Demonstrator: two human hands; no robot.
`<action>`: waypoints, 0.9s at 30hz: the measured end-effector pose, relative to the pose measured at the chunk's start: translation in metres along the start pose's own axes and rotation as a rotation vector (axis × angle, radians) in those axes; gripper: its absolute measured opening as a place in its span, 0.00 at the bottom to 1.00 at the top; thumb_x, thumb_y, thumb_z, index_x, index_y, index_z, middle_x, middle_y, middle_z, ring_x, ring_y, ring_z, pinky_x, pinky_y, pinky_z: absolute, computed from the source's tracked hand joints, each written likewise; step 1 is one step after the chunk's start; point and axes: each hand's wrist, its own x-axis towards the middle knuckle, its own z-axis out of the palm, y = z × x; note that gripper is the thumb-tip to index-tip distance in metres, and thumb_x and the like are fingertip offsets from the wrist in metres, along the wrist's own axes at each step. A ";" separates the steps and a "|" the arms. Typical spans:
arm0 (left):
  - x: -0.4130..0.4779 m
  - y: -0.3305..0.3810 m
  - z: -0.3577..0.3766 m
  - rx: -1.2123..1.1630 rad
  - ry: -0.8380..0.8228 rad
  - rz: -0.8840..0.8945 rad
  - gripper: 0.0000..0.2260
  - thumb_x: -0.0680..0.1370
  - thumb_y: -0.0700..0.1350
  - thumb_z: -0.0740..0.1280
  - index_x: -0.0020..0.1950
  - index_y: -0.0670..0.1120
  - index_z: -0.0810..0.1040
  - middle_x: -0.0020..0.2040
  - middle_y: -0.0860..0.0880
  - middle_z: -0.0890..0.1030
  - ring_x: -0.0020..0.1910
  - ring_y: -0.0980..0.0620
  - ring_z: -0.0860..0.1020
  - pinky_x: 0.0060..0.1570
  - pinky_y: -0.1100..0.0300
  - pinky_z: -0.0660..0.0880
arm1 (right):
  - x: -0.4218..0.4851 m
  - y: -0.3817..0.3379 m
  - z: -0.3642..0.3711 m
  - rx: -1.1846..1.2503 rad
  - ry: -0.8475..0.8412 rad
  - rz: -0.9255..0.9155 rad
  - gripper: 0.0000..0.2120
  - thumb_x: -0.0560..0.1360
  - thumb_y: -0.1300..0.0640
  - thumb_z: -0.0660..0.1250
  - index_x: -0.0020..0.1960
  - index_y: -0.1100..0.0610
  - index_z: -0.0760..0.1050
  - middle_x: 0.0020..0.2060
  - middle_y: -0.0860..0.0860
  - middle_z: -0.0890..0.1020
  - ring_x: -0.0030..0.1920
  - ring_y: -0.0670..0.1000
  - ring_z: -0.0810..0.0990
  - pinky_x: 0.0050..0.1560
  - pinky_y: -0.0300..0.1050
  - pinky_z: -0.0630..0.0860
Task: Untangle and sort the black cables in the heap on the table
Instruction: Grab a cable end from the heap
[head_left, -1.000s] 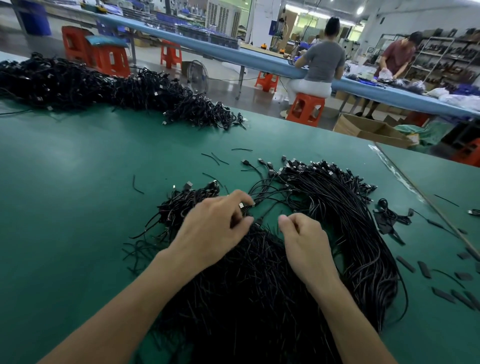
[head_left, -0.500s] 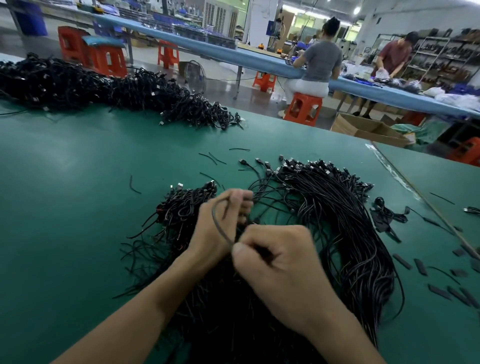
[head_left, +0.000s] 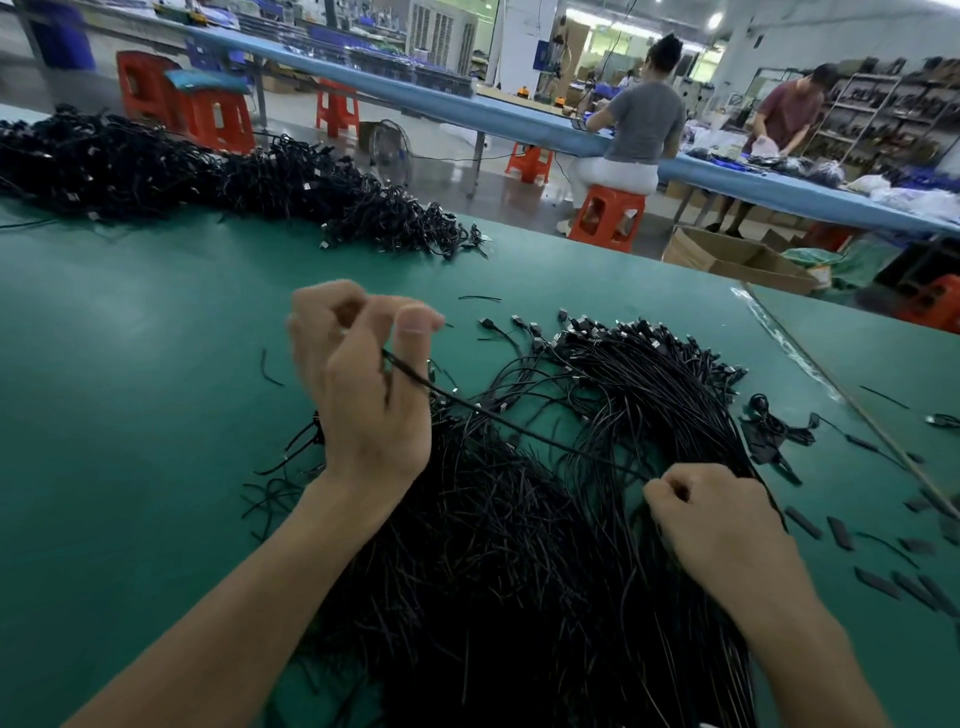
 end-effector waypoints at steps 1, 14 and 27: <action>-0.001 0.003 0.000 -0.004 -0.128 -0.005 0.28 0.82 0.63 0.48 0.41 0.46 0.78 0.40 0.60 0.67 0.39 0.57 0.68 0.41 0.59 0.68 | 0.001 0.000 0.001 -0.063 -0.061 0.013 0.20 0.79 0.50 0.61 0.31 0.57 0.66 0.24 0.49 0.70 0.24 0.49 0.65 0.27 0.43 0.63; -0.037 0.000 0.015 0.557 -0.866 0.137 0.05 0.82 0.45 0.55 0.54 0.49 0.70 0.45 0.53 0.67 0.45 0.52 0.68 0.40 0.58 0.72 | -0.006 -0.058 0.012 0.562 -0.286 -0.155 0.33 0.70 0.22 0.51 0.59 0.42 0.78 0.50 0.37 0.83 0.52 0.32 0.78 0.53 0.34 0.73; -0.009 0.006 -0.003 0.163 -1.006 -0.369 0.23 0.79 0.65 0.59 0.34 0.50 0.78 0.22 0.56 0.68 0.22 0.55 0.65 0.28 0.62 0.63 | 0.012 -0.041 0.013 0.804 0.198 -0.124 0.10 0.81 0.50 0.63 0.45 0.43 0.82 0.31 0.41 0.81 0.31 0.45 0.76 0.34 0.40 0.74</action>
